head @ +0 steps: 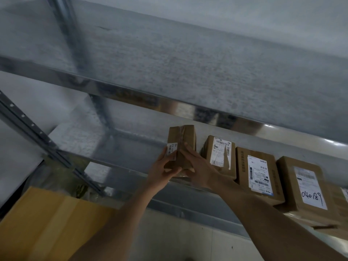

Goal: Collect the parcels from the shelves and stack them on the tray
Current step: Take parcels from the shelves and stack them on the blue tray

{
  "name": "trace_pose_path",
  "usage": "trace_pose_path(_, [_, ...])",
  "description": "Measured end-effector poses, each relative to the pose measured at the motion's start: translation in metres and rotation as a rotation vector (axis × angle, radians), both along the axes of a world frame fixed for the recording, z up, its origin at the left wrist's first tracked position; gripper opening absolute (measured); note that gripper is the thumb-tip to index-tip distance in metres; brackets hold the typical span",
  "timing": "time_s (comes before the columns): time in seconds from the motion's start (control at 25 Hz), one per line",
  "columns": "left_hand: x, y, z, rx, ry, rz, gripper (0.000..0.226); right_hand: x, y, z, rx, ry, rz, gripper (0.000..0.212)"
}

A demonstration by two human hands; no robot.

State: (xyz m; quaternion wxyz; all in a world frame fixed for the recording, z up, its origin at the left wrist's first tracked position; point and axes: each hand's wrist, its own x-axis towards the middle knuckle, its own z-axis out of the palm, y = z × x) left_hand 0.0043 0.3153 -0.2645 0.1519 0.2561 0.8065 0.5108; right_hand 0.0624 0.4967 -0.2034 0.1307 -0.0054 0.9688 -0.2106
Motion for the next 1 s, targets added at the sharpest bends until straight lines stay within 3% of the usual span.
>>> trace_pose_path(0.24, [0.003,-0.008,0.003,0.054,0.022,0.061,0.064,-0.001,-0.001,-0.002,-0.02,0.004,0.011,0.088])
trace_pose_path(0.48, [0.021,-0.037,0.049,0.064,0.028,0.138,0.057,0.002,-0.028,0.034,0.0,0.055,0.094,0.086])
trace_pose_path(0.64, [0.051,-0.074,0.088,0.058,0.023,0.256,0.06,0.014,-0.064,0.06,-0.132,0.139,0.195,0.08])
trace_pose_path(0.76, [0.091,-0.109,0.122,0.066,-0.039,0.387,0.069,0.031,-0.096,0.09,-0.223,0.153,0.309,0.076])
trace_pose_path(1.0, [0.212,-0.175,0.191,-0.061,0.083,0.649,0.072,0.105,-0.162,0.157,-0.403,0.138,0.538,0.085])
